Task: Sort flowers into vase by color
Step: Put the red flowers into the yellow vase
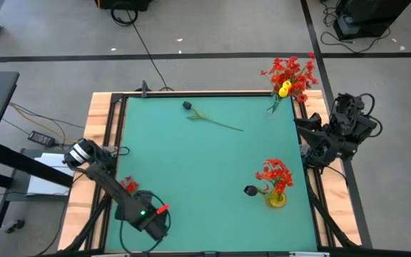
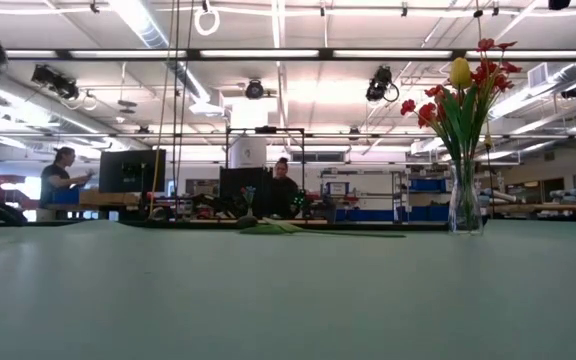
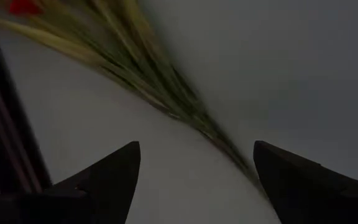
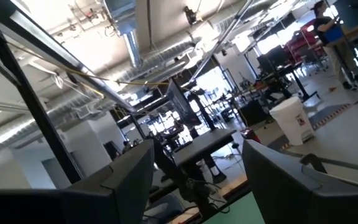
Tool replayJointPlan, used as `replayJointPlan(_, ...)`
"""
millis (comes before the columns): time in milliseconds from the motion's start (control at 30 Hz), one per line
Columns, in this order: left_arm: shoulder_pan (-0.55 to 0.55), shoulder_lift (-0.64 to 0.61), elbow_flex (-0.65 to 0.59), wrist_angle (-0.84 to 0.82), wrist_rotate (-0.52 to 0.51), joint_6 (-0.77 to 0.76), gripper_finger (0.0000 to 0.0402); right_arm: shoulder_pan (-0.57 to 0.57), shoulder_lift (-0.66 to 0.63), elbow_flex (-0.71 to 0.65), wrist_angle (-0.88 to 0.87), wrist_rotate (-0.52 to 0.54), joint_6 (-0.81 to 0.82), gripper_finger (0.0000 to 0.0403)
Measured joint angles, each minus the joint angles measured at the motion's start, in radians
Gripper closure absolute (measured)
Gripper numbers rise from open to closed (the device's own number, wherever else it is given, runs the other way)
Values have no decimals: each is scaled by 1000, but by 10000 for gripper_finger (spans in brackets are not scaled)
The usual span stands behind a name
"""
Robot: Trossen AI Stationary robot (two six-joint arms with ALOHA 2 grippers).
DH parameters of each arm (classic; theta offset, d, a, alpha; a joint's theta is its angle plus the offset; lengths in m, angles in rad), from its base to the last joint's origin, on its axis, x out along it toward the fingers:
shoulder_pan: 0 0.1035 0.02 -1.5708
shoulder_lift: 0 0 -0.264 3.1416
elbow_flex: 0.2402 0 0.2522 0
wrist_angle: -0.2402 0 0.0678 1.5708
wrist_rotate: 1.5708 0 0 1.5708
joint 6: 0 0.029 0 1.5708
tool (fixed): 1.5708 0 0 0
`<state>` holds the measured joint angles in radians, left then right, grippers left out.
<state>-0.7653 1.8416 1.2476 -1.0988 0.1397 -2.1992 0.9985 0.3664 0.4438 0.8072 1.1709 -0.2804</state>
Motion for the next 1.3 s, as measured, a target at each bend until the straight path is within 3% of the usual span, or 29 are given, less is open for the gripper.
replayJointPlan(500, 14, -192, -364, 378, -37, 37, 96, 0, 0, 0, -1, 19, 72, 151)
replayJointPlan(600, 15, -217, -382, 376, -92, 59, 133, 0, 0, 0, -3, 39, 79, 151)
replayJointPlan(867, 15, -226, -389, 369, -170, 117, 305, 0, 1, 0, -3, 117, 79, 151)
replayJointPlan(1000, 15, -226, -389, 377, -215, 128, 373, 0, 1, 0, -3, 163, 79, 151)
replayJointPlan(1067, 15, -227, -386, 384, -226, 144, 390, 0, 2, 0, -3, 187, 85, 151)
replayJointPlan(1300, 42, -269, -339, 398, -319, 242, 390, 0, 2, 0, -3, 235, 98, 151)
